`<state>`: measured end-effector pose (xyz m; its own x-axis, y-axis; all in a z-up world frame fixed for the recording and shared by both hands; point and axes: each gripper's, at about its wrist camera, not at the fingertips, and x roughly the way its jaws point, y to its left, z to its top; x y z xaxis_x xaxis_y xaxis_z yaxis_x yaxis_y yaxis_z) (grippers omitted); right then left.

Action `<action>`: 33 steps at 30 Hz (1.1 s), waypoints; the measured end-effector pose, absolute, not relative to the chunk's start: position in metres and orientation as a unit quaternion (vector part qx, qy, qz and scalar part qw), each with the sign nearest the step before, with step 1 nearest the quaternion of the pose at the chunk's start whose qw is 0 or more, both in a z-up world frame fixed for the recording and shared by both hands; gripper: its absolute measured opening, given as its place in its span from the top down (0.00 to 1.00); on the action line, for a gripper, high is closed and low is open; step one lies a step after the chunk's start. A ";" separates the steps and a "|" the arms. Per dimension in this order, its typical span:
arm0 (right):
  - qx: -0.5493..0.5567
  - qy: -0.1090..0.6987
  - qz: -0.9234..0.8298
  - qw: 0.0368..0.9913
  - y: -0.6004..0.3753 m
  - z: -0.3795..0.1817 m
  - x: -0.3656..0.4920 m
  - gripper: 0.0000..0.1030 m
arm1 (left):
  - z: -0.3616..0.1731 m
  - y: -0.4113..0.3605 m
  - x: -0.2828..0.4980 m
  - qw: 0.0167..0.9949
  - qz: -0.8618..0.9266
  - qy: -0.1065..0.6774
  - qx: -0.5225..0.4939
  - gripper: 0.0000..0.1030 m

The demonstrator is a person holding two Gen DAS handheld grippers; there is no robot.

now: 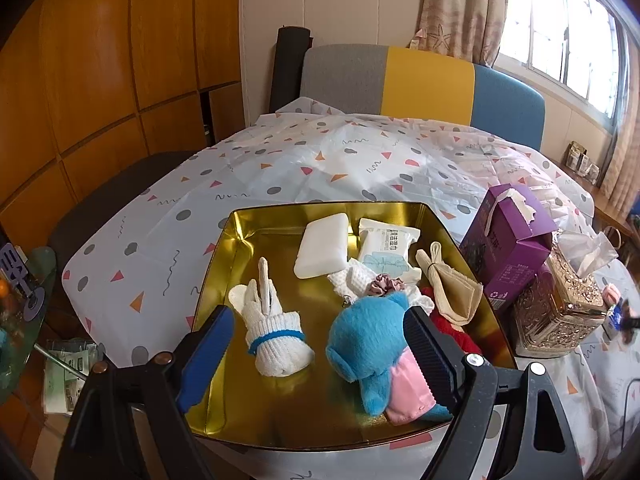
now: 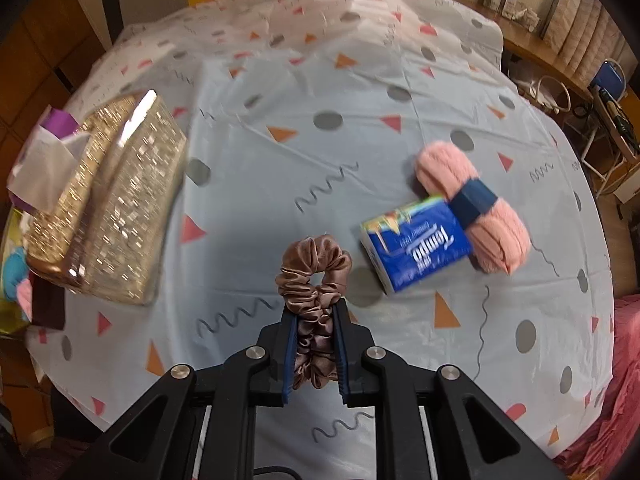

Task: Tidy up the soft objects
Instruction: 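Carry the brown scrunchie with the right gripper over the gold tray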

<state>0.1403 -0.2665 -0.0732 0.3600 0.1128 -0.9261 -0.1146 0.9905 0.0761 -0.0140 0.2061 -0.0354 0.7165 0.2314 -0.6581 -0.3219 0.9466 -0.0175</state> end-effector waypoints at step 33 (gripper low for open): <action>-0.025 0.469 0.457 0.755 0.117 -0.012 0.118 0.85 | -0.043 0.295 -0.052 0.896 0.266 0.335 -0.120 0.15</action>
<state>0.1179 0.1174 -0.0121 0.1423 0.6665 -0.7318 -0.7137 0.5814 0.3907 -0.0524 0.2955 -0.0427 0.6333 0.3966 -0.6646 -0.5572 0.8296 -0.0359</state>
